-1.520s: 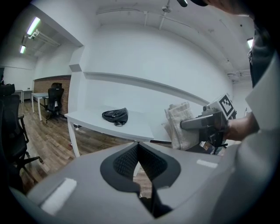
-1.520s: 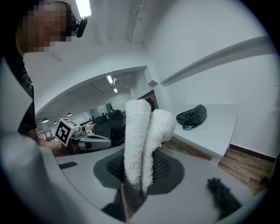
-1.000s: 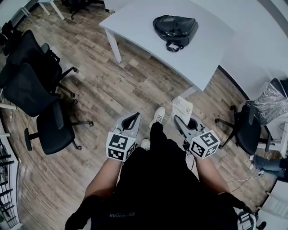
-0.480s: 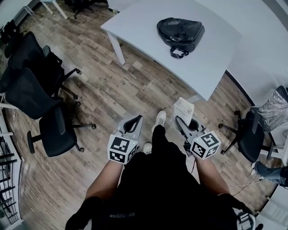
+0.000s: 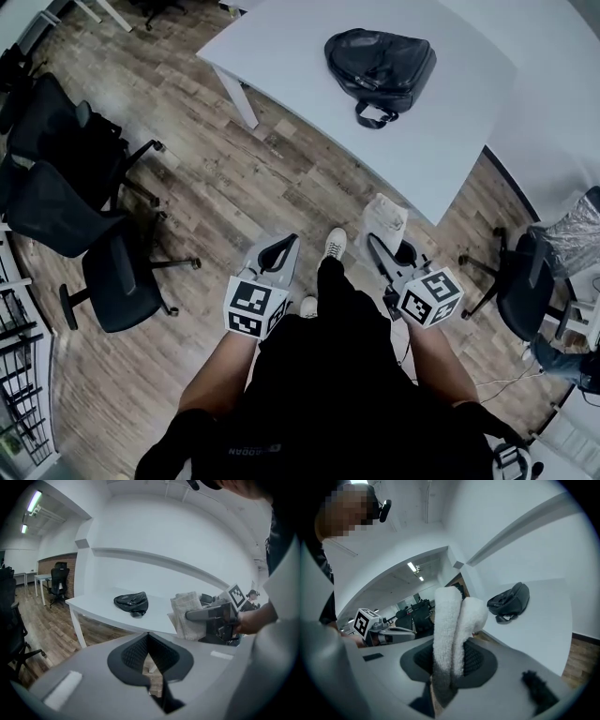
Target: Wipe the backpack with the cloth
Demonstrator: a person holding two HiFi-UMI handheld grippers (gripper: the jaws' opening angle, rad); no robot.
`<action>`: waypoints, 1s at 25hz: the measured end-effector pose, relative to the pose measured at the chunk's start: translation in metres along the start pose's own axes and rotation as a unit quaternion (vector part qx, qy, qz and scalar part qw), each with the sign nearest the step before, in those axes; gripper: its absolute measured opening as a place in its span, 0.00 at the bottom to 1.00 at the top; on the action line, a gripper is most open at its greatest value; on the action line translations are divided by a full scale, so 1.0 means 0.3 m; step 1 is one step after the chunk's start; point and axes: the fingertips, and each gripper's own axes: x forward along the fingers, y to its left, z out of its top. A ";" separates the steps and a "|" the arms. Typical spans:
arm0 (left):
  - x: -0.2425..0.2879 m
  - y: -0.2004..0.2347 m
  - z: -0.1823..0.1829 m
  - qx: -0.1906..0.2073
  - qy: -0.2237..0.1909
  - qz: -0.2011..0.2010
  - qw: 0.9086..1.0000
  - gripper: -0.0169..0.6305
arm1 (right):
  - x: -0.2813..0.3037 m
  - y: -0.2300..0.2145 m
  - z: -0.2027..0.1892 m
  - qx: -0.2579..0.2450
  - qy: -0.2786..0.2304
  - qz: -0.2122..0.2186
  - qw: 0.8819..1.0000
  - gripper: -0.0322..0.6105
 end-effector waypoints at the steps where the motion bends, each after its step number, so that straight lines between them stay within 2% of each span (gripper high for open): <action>1: 0.023 0.010 0.008 -0.001 0.003 -0.001 1.000 0.04 | 0.015 -0.018 0.007 0.004 0.001 0.001 1.000 0.19; 8: 0.185 0.082 0.170 -0.001 -0.003 -0.011 1.000 0.04 | 0.112 -0.152 0.111 0.012 0.006 0.001 1.000 0.19; 16: 0.387 0.109 0.384 0.027 -0.016 -0.022 0.999 0.04 | 0.135 -0.352 0.327 0.004 -0.036 -0.018 0.999 0.19; 25: 0.480 0.123 0.567 0.061 -0.041 -0.017 0.997 0.04 | 0.160 -0.465 0.417 -0.002 -0.057 -0.015 0.998 0.19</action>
